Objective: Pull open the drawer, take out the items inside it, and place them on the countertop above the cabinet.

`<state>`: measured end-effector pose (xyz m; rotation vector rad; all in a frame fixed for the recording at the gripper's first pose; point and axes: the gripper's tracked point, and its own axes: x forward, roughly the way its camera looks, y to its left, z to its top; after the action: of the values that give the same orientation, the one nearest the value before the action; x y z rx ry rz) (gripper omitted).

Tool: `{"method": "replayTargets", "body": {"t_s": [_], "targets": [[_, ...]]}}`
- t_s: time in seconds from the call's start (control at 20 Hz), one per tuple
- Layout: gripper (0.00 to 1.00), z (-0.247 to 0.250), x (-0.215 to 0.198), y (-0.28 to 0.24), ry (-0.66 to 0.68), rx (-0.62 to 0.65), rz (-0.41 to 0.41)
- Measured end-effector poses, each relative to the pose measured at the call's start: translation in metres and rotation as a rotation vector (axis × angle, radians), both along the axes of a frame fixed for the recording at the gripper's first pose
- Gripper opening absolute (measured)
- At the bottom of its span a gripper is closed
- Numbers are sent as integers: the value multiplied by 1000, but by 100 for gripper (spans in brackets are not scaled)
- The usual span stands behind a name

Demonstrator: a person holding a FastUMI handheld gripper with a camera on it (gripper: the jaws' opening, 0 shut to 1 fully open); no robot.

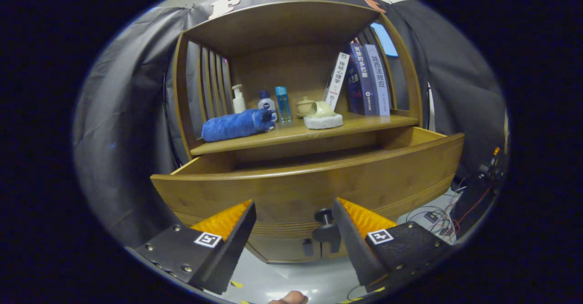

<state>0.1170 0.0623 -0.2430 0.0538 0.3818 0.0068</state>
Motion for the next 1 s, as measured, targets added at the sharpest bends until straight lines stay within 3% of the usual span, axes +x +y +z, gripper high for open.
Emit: {"method": "replayTargets", "body": {"t_s": [0.6,1.0], "targets": [[97,-1,12,-10,-22,-10,-11],[97,-8,63,-8,4,-20,-16]]}}
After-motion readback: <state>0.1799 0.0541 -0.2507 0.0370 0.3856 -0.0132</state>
